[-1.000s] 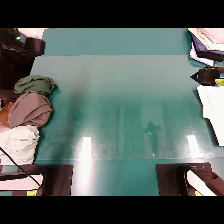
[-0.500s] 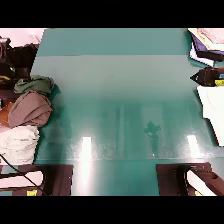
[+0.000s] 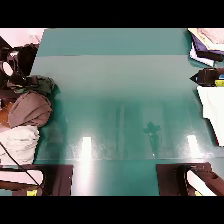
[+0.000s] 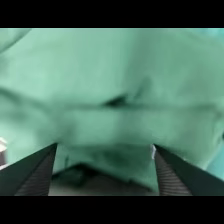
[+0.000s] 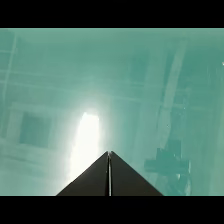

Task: Fold the shirts.

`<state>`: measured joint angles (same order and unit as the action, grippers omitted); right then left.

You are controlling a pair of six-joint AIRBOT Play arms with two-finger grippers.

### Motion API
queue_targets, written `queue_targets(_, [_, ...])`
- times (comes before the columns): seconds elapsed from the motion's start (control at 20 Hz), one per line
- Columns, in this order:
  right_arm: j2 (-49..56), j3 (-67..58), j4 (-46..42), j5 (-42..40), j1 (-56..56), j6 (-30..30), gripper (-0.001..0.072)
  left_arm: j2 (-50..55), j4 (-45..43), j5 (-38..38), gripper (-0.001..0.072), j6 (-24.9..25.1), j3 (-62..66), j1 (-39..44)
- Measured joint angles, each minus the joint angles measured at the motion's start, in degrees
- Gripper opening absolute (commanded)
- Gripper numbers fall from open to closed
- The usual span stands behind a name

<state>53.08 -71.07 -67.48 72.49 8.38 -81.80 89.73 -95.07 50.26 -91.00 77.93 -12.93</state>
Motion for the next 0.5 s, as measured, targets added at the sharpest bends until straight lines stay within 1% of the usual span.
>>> queue_targets(0.05, [0.0, 0.0, 0.0, 0.3, 0.0, 0.0, 0.0019, 0.7, 0.8, -1.2, 0.0592, 0.0, -0.1, 0.0])
queue_targets(0.1, [0.0, 0.0, 0.0, 0.6, 0.0, 0.0, 0.0019, 1.4, 1.9, -2.6, 0.0459, 0.2, -0.2, 0.0])
queue_targets(0.2, [0.0, 0.0, 0.0, 1.1, 0.0, 0.0, 0.0019, 2.1, 3.9, -4.8, 0.0076, 0.5, -0.2, 0.0])
queue_targets(0.25, [0.0, 0.0, 0.0, 1.3, 0.0, 0.0, 0.0019, 2.4, 4.4, -5.9, 0.0021, 0.6, 0.0, 0.0])
queue_targets(0.5, [0.0, 0.0, 0.0, 1.7, 0.0, 0.0, 0.0019, 0.8, 6.2, -6.1, 0.002, 1.5, 3.7, 0.3])
